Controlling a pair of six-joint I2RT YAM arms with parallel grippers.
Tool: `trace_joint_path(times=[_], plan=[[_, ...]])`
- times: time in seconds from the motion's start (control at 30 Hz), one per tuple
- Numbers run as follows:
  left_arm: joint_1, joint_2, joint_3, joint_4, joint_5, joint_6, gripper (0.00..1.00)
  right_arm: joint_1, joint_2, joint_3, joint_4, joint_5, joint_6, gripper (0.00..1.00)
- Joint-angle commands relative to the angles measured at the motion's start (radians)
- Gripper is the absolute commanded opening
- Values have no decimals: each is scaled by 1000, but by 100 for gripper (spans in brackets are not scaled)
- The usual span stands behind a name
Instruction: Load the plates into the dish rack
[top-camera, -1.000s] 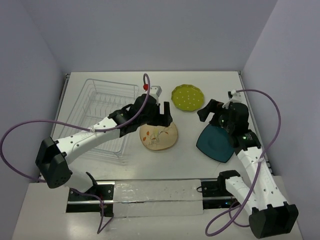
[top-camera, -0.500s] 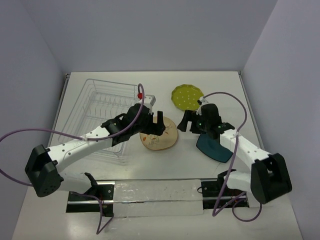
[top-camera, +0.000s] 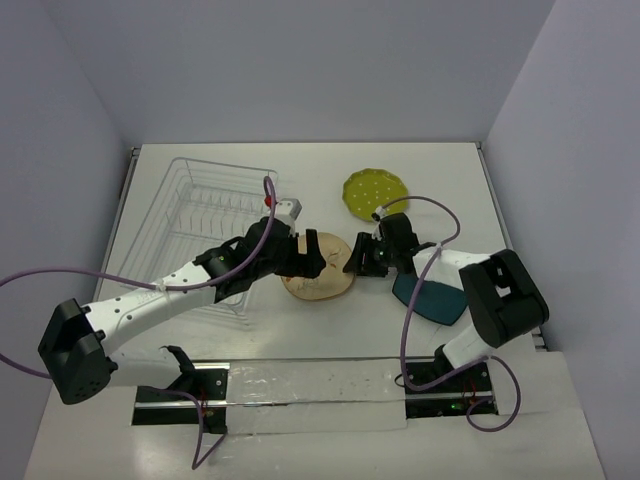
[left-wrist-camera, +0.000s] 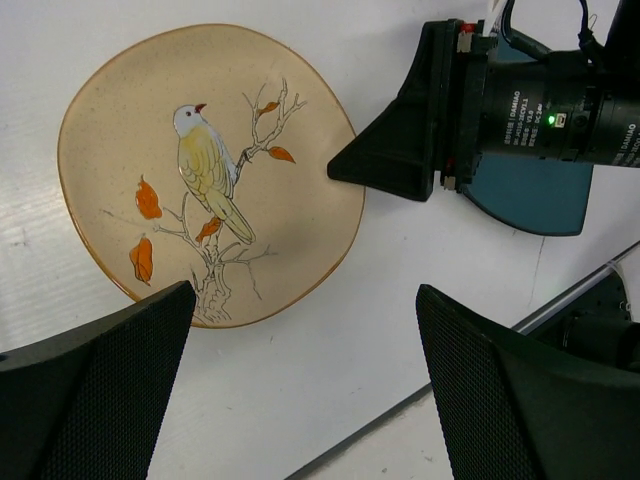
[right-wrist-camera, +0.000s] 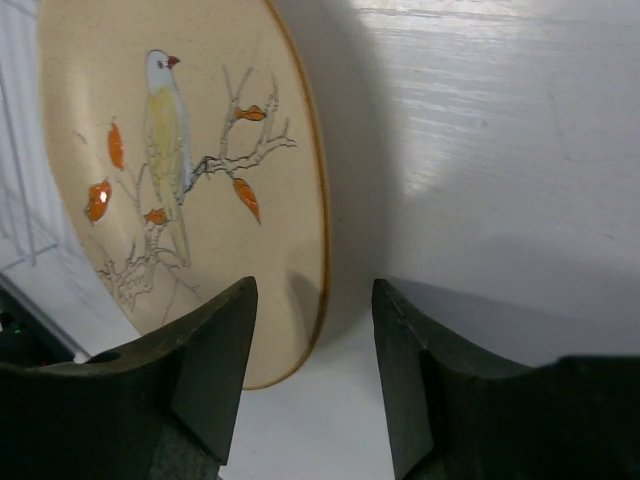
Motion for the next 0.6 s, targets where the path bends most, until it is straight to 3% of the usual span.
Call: trace_joint_path(times=[0.0, 0.13, 0.17, 0.23, 0.3, 0.57], plan=[[-5, -11, -13, 65, 27, -56, 99, 9, 51, 3, 81, -21, 40, 48], [-43, -2, -25, 76, 24, 1, 99, 9, 95, 3, 88, -51, 72, 29], [-65, 13, -24, 75, 8, 15, 99, 9, 97, 11, 61, -39, 81, 20], [-89, 33, -16, 67, -11, 47, 99, 7, 90, 23, 17, -9, 85, 15], [-105, 73, 4, 45, -63, 9, 99, 7, 70, 51, -77, 35, 97, 0], [-115, 100, -18, 37, -97, -124, 99, -29, -62, 35, -219, -13, 150, 0]])
